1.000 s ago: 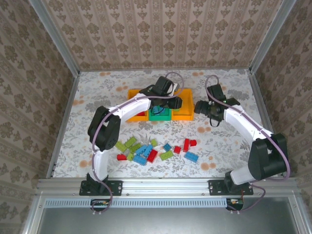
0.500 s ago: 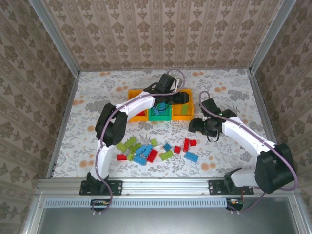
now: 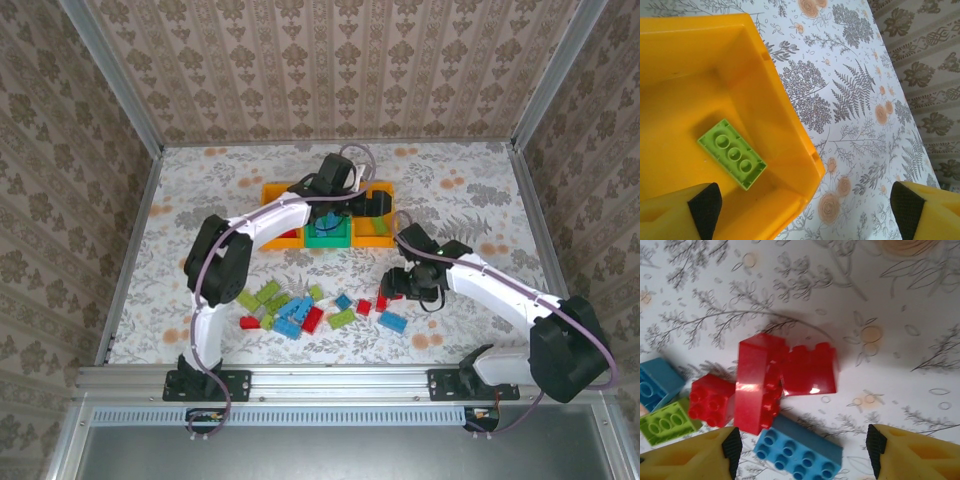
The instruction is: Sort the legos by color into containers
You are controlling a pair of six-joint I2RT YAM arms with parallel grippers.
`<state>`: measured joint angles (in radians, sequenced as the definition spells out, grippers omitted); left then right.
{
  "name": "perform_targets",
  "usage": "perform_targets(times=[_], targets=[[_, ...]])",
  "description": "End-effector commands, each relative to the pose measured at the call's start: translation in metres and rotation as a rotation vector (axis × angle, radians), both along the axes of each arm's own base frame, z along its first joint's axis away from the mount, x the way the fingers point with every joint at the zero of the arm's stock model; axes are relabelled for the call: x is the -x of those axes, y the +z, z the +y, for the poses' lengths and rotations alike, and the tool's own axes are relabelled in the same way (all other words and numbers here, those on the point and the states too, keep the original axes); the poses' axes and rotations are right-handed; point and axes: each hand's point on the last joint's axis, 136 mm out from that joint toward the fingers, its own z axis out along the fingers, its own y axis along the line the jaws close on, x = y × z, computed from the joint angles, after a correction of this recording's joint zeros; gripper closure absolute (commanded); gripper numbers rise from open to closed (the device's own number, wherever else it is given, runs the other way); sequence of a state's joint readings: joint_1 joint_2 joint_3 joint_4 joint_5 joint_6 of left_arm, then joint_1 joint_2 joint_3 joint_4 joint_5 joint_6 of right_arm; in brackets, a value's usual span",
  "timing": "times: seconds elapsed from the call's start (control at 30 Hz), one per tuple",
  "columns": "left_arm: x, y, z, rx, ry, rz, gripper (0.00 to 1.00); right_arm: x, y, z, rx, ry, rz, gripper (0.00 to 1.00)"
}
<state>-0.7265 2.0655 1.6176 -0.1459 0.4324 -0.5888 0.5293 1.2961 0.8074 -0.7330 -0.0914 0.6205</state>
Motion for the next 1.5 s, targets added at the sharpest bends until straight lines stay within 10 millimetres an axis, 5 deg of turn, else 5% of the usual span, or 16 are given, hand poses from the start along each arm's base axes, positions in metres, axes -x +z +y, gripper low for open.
perform_targets(times=[0.0,0.07,0.43,0.67,0.97,1.27,1.47], targets=[[0.0,0.024,0.015,-0.016,0.006,-0.095,0.06,0.006,0.001,0.014,-0.026,-0.04,0.041,0.29],[0.001,0.023,0.025,-0.04,0.021,-0.103,0.0,0.01,-0.004,0.019,-0.014,-0.047,0.072,0.29],[-0.001,0.034,0.062,-0.089,0.088,-0.179,0.0,-0.008,-0.026,0.051,0.04,-0.022,0.097,0.34],[-0.005,0.033,0.109,-0.125,0.177,-0.179,0.0,-0.017,-0.041,0.052,0.109,-0.011,0.112,0.52],[-0.002,0.021,0.193,-0.24,0.332,-0.169,0.0,-0.055,-0.008,0.086,0.055,0.035,0.008,0.75],[0.022,-0.005,0.285,-0.399,0.528,-0.097,0.0,-0.131,0.043,0.167,-0.186,0.077,-0.152,0.78],[0.049,-0.019,0.322,-0.454,0.613,-0.043,0.0,-0.184,0.078,0.226,-0.383,0.123,-0.227,0.78]])
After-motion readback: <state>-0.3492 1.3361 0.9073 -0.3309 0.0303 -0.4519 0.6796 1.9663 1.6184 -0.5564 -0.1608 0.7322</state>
